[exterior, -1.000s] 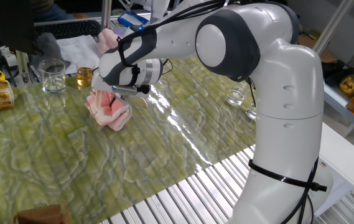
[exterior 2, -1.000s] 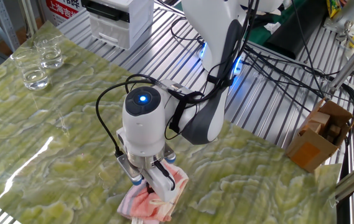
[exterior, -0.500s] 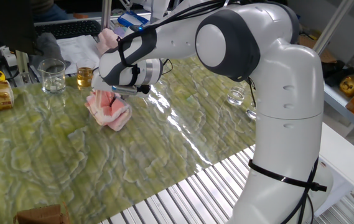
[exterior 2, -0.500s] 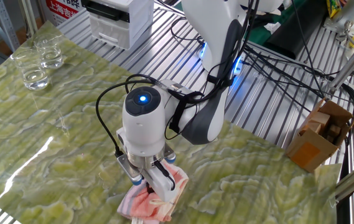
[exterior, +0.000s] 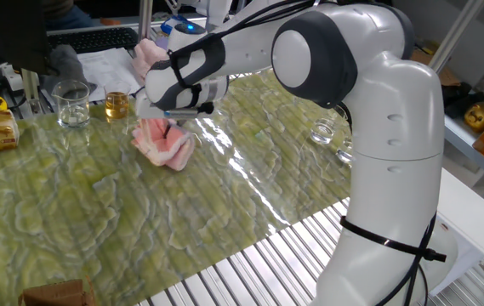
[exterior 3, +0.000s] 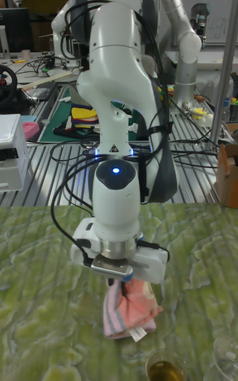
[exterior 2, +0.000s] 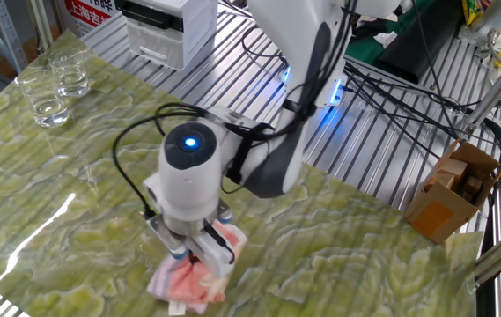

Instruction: Clean the table with a cloth

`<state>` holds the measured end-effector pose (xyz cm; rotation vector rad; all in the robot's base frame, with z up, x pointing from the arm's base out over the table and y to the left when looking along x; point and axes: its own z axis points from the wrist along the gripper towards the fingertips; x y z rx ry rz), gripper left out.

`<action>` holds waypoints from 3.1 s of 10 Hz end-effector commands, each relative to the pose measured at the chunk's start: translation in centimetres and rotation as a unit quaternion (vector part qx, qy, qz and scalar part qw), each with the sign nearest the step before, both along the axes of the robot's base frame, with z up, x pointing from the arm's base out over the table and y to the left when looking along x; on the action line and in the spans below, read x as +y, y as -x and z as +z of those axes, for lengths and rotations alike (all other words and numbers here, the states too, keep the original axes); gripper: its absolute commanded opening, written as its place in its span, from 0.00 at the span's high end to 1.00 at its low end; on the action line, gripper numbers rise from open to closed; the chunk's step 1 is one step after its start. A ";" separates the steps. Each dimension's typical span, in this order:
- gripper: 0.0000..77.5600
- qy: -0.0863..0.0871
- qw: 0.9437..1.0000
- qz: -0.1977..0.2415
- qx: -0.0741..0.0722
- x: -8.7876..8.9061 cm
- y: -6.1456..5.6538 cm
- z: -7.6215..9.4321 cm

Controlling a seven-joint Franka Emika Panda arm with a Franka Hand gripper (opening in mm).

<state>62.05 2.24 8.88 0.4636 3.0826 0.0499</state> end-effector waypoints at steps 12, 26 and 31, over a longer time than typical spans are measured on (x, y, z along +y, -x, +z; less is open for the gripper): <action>0.98 0.059 0.991 0.115 -0.013 -10.2 -2.4 -0.1; 0.98 0.069 0.985 0.161 -0.013 -11.8 -4.0 0.0; 0.98 -0.002 0.995 0.102 -0.017 -9.9 -3.0 -1.5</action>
